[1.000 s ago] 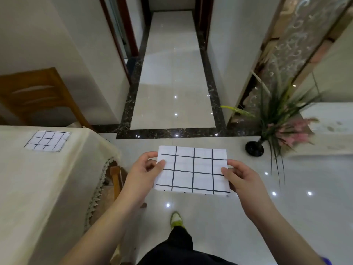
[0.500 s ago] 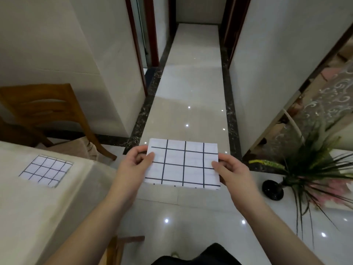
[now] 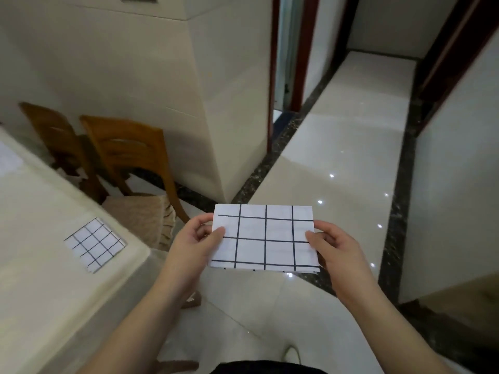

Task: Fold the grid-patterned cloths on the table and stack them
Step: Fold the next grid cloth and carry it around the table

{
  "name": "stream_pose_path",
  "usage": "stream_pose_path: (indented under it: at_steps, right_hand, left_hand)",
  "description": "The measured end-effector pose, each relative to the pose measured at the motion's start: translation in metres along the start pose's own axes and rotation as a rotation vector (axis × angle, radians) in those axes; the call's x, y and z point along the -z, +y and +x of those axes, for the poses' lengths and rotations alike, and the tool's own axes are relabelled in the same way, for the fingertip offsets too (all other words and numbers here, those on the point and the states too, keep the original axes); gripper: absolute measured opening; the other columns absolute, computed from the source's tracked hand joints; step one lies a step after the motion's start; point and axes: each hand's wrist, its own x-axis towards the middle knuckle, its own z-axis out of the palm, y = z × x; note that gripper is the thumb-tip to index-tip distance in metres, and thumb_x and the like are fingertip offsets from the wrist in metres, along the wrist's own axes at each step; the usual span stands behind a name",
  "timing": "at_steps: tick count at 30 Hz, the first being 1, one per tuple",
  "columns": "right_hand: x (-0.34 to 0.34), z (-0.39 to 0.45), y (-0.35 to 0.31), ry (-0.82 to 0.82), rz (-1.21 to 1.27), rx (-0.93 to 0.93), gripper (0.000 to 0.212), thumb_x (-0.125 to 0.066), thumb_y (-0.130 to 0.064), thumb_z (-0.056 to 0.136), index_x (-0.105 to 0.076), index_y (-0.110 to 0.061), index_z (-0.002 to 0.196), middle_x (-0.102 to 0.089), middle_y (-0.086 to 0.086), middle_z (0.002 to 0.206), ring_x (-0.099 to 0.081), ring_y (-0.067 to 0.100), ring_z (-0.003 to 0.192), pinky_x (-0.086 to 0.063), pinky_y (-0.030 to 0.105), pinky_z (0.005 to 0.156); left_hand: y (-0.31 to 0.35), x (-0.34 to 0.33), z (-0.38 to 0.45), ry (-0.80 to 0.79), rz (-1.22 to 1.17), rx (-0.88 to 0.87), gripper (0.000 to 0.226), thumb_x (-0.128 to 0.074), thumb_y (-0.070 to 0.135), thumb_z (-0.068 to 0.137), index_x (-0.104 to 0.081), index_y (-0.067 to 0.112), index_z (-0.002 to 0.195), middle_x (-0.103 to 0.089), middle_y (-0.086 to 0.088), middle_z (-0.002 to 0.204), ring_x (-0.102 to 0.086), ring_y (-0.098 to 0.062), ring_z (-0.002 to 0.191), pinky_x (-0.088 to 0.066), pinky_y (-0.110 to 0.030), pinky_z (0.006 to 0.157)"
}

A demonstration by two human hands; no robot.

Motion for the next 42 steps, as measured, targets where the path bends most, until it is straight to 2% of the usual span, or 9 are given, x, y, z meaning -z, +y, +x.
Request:
stream_pose_path:
  at_steps: [9,13,18,23,30,32,34,37,42]
  right_hand:
    - [-0.061,0.092,-0.014,-0.262,-0.088,-0.073,0.025,-0.063,-0.011,0.092,-0.065,-0.016,0.116,-0.073,0.012,0.100,-0.071,0.023,0.085,-0.060,0.031,0.068]
    - [-0.115,0.129,-0.013,-0.379,-0.173,-0.085,0.022,-0.062,-0.011,0.093,-0.067,-0.018,0.113,-0.075,0.009,0.098,-0.072,0.023,0.088,-0.059,0.031,0.073]
    - [-0.200,0.174,-0.011,-0.522,-0.259,-0.094,0.020,-0.059,-0.009,0.094,-0.067,-0.020,0.110,-0.076,0.001,0.095,-0.073,0.016,0.086,-0.056,0.021,0.065]
    - [-0.279,0.214,-0.013,-0.611,-0.332,-0.112,0.021,-0.060,-0.008,0.094,-0.066,-0.018,0.111,-0.076,0.002,0.096,-0.073,0.016,0.086,-0.057,0.023,0.067]
    - [-0.366,0.244,0.002,-0.765,-0.466,-0.158,0.021,-0.059,-0.014,0.095,-0.064,-0.022,0.114,-0.076,-0.002,0.099,-0.073,0.014,0.091,-0.058,0.033,0.079]
    - [-0.389,0.253,0.005,-0.806,-0.497,-0.160,0.019,-0.060,-0.015,0.094,-0.065,-0.024,0.110,-0.076,-0.003,0.097,-0.073,0.013,0.088,-0.059,0.030,0.072]
    - [-0.415,0.263,0.009,-0.858,-0.526,-0.166,0.018,-0.061,-0.015,0.094,-0.065,-0.024,0.109,-0.076,-0.002,0.095,-0.073,0.015,0.086,-0.058,0.028,0.067]
    - [-0.453,0.283,0.019,-0.940,-0.564,-0.184,0.022,-0.063,-0.014,0.092,-0.065,-0.020,0.114,-0.076,-0.001,0.096,-0.073,0.016,0.090,-0.058,0.034,0.078]
    - [-0.520,0.316,0.040,-1.137,-0.654,-0.225,0.023,-0.064,-0.013,0.092,-0.064,-0.020,0.113,-0.075,-0.002,0.098,-0.072,0.014,0.090,-0.057,0.028,0.076]
  left_hand:
    - [0.005,0.033,0.044,0.267,-0.070,0.011,0.024,-0.065,0.010,0.090,-0.063,0.017,0.113,-0.068,-0.018,0.095,-0.069,-0.019,0.078,-0.057,-0.028,0.067]
    - [-0.001,0.070,0.069,0.396,-0.121,0.030,0.019,-0.063,0.012,0.092,-0.064,0.017,0.110,-0.070,-0.001,0.083,-0.068,-0.012,0.074,-0.052,-0.026,0.063]
    - [-0.015,0.130,0.111,0.530,-0.164,0.077,0.015,-0.061,0.015,0.094,-0.064,0.018,0.109,-0.070,0.001,0.079,-0.067,-0.015,0.077,-0.053,-0.033,0.072]
    - [-0.014,0.187,0.145,0.604,-0.162,0.104,0.020,-0.065,0.013,0.091,-0.064,0.021,0.109,-0.061,-0.009,0.079,-0.065,-0.021,0.082,-0.054,-0.041,0.085]
    - [-0.015,0.247,0.172,0.744,-0.199,0.099,0.019,-0.065,0.013,0.091,-0.064,0.023,0.107,-0.063,0.004,0.072,-0.062,-0.013,0.073,-0.049,-0.034,0.072]
    - [-0.018,0.256,0.175,0.789,-0.201,0.109,0.019,-0.065,0.013,0.091,-0.065,0.023,0.107,-0.065,0.002,0.075,-0.063,-0.013,0.073,-0.051,-0.031,0.069]
    - [-0.025,0.265,0.178,0.853,-0.217,0.126,0.019,-0.066,0.013,0.091,-0.065,0.024,0.106,-0.065,-0.001,0.078,-0.064,-0.015,0.075,-0.053,-0.032,0.069]
    - [-0.036,0.276,0.183,0.945,-0.250,0.171,0.020,-0.067,0.014,0.090,-0.064,0.024,0.108,-0.064,-0.005,0.081,-0.064,-0.021,0.079,-0.055,-0.039,0.076]
    - [-0.051,0.287,0.198,1.090,-0.315,0.255,0.024,-0.068,0.013,0.090,-0.061,0.024,0.110,-0.062,-0.002,0.077,-0.061,-0.020,0.074,-0.053,-0.042,0.077]
